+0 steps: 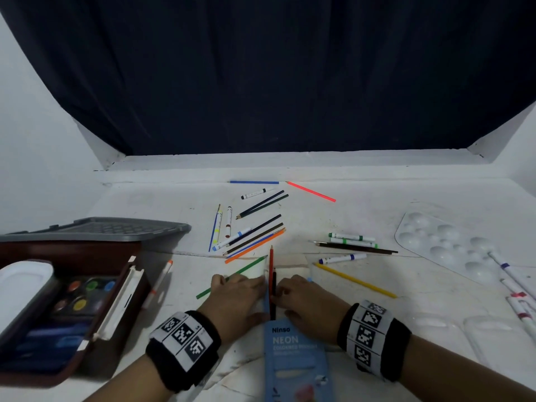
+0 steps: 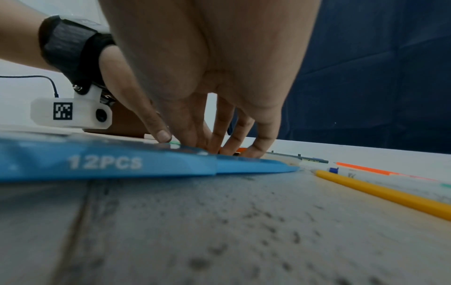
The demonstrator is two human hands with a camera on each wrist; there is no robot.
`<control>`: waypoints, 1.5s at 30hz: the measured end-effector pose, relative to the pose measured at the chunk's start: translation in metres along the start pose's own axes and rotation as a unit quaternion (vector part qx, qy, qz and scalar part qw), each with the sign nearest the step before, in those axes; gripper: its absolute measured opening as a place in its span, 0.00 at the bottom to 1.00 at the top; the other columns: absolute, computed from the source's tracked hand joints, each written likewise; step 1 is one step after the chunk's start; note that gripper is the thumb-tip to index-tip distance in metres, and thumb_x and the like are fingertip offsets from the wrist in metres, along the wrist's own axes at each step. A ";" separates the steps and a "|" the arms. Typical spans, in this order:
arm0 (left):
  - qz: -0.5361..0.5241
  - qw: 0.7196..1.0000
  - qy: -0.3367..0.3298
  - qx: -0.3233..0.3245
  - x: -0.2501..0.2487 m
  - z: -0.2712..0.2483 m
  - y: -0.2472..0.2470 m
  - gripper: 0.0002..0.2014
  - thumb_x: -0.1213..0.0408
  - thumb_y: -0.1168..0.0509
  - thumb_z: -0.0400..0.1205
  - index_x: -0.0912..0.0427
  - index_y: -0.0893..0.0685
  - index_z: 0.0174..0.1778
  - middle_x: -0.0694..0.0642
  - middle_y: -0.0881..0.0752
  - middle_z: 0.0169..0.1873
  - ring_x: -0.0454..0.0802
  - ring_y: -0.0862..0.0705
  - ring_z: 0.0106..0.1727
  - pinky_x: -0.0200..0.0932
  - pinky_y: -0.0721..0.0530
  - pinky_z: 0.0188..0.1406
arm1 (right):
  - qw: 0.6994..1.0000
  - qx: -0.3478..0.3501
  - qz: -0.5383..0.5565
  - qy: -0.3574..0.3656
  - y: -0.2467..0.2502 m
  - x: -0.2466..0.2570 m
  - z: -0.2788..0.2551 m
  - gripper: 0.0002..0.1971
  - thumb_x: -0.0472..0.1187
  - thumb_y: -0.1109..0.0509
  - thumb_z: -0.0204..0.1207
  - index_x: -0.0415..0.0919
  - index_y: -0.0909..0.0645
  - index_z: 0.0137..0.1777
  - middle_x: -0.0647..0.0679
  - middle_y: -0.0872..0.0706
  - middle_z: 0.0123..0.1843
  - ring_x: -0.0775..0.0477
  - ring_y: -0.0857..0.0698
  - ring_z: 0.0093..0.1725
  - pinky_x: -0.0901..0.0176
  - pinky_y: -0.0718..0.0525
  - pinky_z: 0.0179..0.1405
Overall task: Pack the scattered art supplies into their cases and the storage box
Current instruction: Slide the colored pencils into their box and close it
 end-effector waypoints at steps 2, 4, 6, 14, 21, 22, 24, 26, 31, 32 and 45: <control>0.006 1.000 -0.004 0.001 0.000 -0.005 0.000 0.30 0.38 0.42 0.82 0.44 0.35 0.79 0.44 0.24 0.71 0.48 0.30 0.73 0.54 0.36 0.66 | 1.000 -0.016 0.020 0.017 -0.002 0.001 -0.004 0.20 0.35 0.39 0.78 0.40 0.20 0.69 0.42 0.25 0.73 0.39 0.26 0.68 0.43 0.23 0.67; 0.004 1.000 -0.008 0.008 0.002 -0.008 -0.001 0.33 0.38 0.42 0.82 0.44 0.39 0.82 0.44 0.26 0.73 0.47 0.31 0.75 0.54 0.36 0.67 | 1.000 -0.012 0.022 0.017 -0.003 0.003 -0.005 0.22 0.37 0.43 0.79 0.39 0.21 0.71 0.41 0.26 0.76 0.39 0.26 0.71 0.44 0.25 0.71; -0.006 1.000 -0.017 0.016 0.005 -0.009 -0.003 0.36 0.38 0.41 0.82 0.44 0.44 0.84 0.45 0.28 0.75 0.46 0.34 0.77 0.53 0.37 0.67 | 1.000 -0.001 0.024 0.017 -0.004 0.004 -0.005 0.27 0.41 0.53 0.79 0.37 0.21 0.72 0.39 0.25 0.76 0.38 0.25 0.72 0.45 0.25 0.72; -0.019 0.999 -0.029 0.020 0.015 -0.005 -0.003 0.32 0.48 0.38 0.83 0.42 0.41 0.83 0.45 0.28 0.75 0.45 0.35 0.78 0.52 0.39 0.70 | 0.998 0.053 0.041 0.014 0.019 0.010 0.001 0.23 0.28 0.43 0.81 0.40 0.20 0.72 0.44 0.21 0.75 0.45 0.26 0.73 0.56 0.29 0.72; -0.122 0.984 0.054 -0.118 0.035 0.011 0.015 0.15 0.54 0.37 0.83 0.42 0.23 0.65 0.45 0.22 0.60 0.47 0.22 0.64 0.51 0.30 0.65 | 0.990 -0.076 0.038 -0.111 0.048 -0.014 -0.007 0.16 0.40 0.41 0.82 0.48 0.16 0.64 0.49 0.14 0.60 0.48 0.16 0.59 0.53 0.19 0.60; -0.111 0.984 0.074 -0.114 0.040 0.014 0.015 0.14 0.53 0.36 0.82 0.43 0.23 0.64 0.46 0.21 0.59 0.49 0.21 0.63 0.50 0.29 0.63 | 0.985 -0.089 0.028 -0.147 0.052 -0.023 -0.011 0.14 0.40 0.40 0.81 0.47 0.15 0.59 0.49 0.14 0.56 0.47 0.16 0.56 0.53 0.18 0.55; -0.092 0.987 0.098 -0.088 0.045 0.018 0.015 0.13 0.53 0.35 0.82 0.44 0.25 0.61 0.47 0.20 0.56 0.51 0.19 0.60 0.51 0.26 0.61 | 0.974 -0.076 -0.003 -0.214 0.056 -0.040 -0.018 0.09 0.40 0.40 0.80 0.45 0.18 0.54 0.49 0.17 0.52 0.45 0.17 0.53 0.54 0.19 0.49; -0.094 0.988 0.101 -0.073 0.046 0.020 0.012 0.11 0.55 0.34 0.82 0.44 0.26 0.58 0.47 0.20 0.54 0.51 0.18 0.58 0.50 0.24 0.60 | 0.963 -0.035 -0.027 -0.267 0.055 -0.055 -0.027 0.09 0.40 0.39 0.80 0.43 0.22 0.57 0.48 0.19 0.56 0.45 0.19 0.57 0.56 0.23 0.49; -0.169 0.979 0.081 -0.080 0.047 0.022 0.013 0.15 0.70 0.33 0.78 0.49 0.21 0.56 0.48 0.16 0.44 0.49 0.16 0.50 0.45 0.15 0.55 | 0.944 0.027 -0.071 -0.320 0.046 -0.073 -0.039 0.09 0.39 0.43 0.83 0.45 0.24 0.59 0.47 0.21 0.61 0.44 0.19 0.59 0.56 0.23 0.51; -0.171 0.978 0.081 -0.083 0.047 0.022 0.012 0.15 0.71 0.34 0.78 0.50 0.20 0.57 0.49 0.15 0.46 0.49 0.16 0.51 0.43 0.15 0.55 | 0.944 0.025 -0.073 -0.322 0.045 -0.074 -0.040 0.08 0.39 0.43 0.83 0.46 0.24 0.56 0.46 0.20 0.60 0.45 0.18 0.57 0.57 0.24 0.48; -0.461 0.855 0.061 -0.230 0.038 0.000 0.033 0.06 0.68 0.27 0.80 0.57 0.18 0.41 0.55 0.14 0.33 0.49 0.11 0.38 0.39 0.16 0.39 | 0.932 -0.144 0.089 -0.319 0.073 -0.052 -0.034 0.04 0.42 0.34 0.78 0.44 0.26 0.43 0.49 0.16 0.40 0.49 0.21 0.35 0.56 0.22 0.34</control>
Point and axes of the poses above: each hand's wrist, its own z-axis towards the middle knuckle, its own y-axis out of the back of the hand, x = y × z, the point moved 1 cm from there along z, towards the middle knuckle
